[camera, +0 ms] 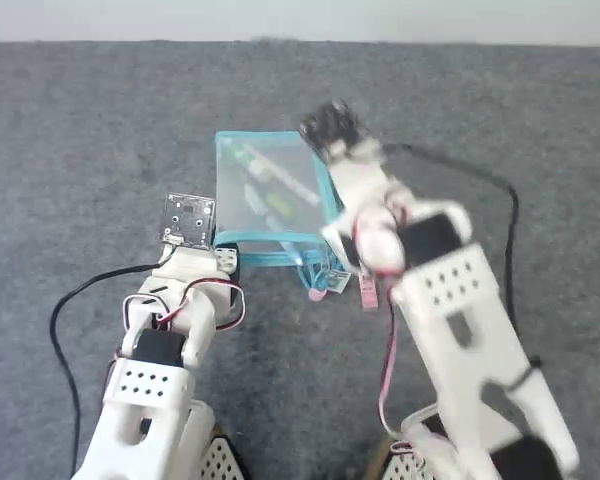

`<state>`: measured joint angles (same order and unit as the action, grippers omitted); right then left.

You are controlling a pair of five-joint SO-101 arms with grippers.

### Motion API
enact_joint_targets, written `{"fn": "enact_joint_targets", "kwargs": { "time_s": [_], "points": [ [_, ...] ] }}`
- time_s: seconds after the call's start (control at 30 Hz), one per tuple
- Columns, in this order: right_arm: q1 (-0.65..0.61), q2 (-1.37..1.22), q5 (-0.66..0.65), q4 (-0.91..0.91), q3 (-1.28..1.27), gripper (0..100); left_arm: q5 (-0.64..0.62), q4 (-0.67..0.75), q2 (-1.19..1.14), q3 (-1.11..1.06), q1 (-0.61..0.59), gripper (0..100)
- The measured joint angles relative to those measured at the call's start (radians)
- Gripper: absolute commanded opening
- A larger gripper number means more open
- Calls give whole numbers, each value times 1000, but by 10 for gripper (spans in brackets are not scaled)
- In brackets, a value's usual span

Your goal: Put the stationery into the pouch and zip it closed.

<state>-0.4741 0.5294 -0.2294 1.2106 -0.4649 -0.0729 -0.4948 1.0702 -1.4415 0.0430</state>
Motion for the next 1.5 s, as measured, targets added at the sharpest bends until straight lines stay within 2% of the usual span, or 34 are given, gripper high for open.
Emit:
{"fn": "enact_joint_targets", "kwargs": {
  "time_s": [0.1, 0.2, 0.3, 0.5, 0.6, 0.77, 0.83, 0.97, 1.03, 1.17, 1.23, 1.37, 1.5],
  "points": [
    [-11, 112, 46, -114, -232, 123, 0, 0, 0, 0, 0, 12],
    [-2, 153, 72, -144, -327, 123, 0, 0, 0, 0, 0, 12],
    [-5, 155, 80, -157, -339, 123, 0, -17, 0, 6, -5, 12],
    [6, 100, 83, -163, -348, 123, 0, -170, 0, 120, -100, 12],
    [-2, 68, 83, -178, -350, 123, 0, -147, 0, 109, -95, 12],
    [2, 37, 86, -189, -348, 123, 0, -55, 0, 25, 15, 12],
    [-2, 26, 86, -189, -350, 123, 0, -60, 0, 41, -3, 12],
    [0, 20, 86, -189, -350, 123, -5, -74, 0, 77, -160, 12],
    [0, 20, 89, -189, -350, 123, -29, -74, 0, 77, -144, 12],
    [-2, 20, 89, -189, -350, 123, -3, -74, 0, 46, 23, 12],
    [8, 20, 89, -189, -350, 123, 29, -74, 0, 55, 9, 12],
    [55, 20, 89, -189, -350, 123, 3, -74, 0, 64, -146, 12],
    [58, 20, 107, -189, -350, 123, -8, -84, 0, 60, -58, 12]
  ]
}}
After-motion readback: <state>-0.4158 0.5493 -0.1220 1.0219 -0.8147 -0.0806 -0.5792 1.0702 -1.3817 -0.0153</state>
